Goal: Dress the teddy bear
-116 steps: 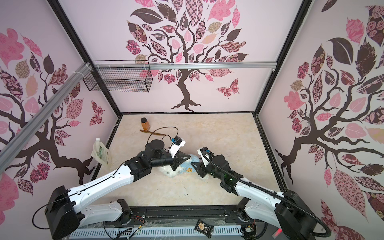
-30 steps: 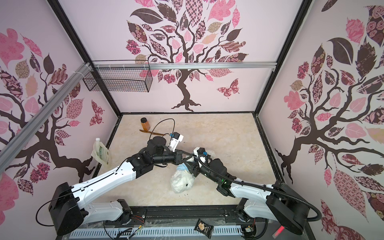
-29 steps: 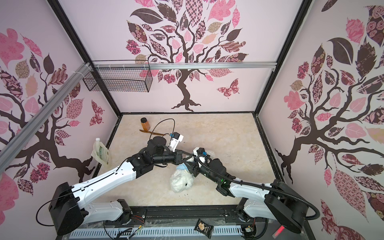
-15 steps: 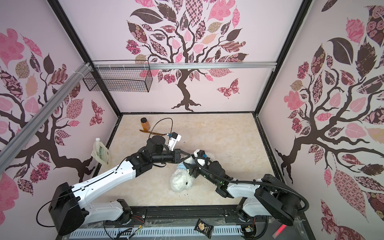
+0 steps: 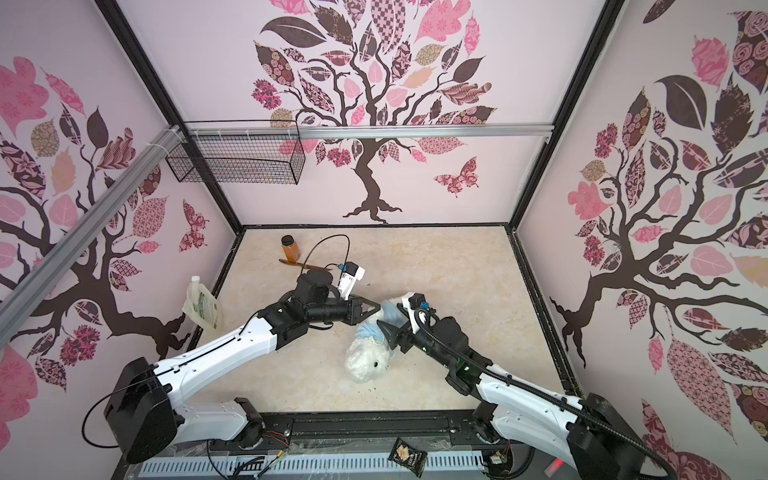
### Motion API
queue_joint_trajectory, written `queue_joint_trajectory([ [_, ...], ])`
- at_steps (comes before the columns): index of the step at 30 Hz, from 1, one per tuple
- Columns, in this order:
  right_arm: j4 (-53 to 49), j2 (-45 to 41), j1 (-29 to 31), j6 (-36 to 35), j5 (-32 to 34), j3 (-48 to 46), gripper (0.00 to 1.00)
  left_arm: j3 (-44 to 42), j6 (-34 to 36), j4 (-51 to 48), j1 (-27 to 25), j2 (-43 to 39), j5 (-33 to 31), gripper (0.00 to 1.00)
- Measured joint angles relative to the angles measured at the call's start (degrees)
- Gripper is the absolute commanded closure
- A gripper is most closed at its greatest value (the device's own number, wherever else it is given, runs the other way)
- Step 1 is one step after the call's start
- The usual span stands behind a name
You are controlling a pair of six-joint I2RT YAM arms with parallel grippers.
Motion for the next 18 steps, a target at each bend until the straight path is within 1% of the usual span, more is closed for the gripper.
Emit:
queue_joint_trajectory([
  [3, -2.82, -3.28, -1.49, -0.26, 0.63, 0.02, 0.15, 0.33, 2.45, -0.04, 0.92, 1.38, -0.11, 1.00],
  [5, -4.72, -4.22, -1.51, -0.63, 1.64, 0.07, 0.15, 2.21, 5.42, -2.03, 1.31, 2.47, -1.31, 1.00],
  [7, -6.97, -4.48, -1.51, -0.98, 3.02, 0.33, 0.15, 5.35, 9.44, -5.07, 1.44, 3.50, -3.89, 1.00],
  [12, -12.66, -4.42, -2.32, -1.77, 8.50, 3.04, 0.14, 12.50, 21.44, -11.76, 1.33, 3.91, -14.12, 1.00],
  [15, -15.41, -4.42, -4.66, -1.55, 11.04, 4.94, 0.14, 13.14, 27.71, -13.05, 0.24, 3.61, -18.97, 1.00],
  [17, -16.98, -4.44, -7.34, -0.76, 11.87, 6.03, 0.13, 12.44, 30.99, -12.96, -1.86, 3.58, -20.74, 1.00],
  [18, -17.79, -4.42, -9.18, -0.15, 12.07, 6.56, 0.13, 11.63, 32.17, -12.46, -3.26, 3.54, -21.18, 0.98],
])
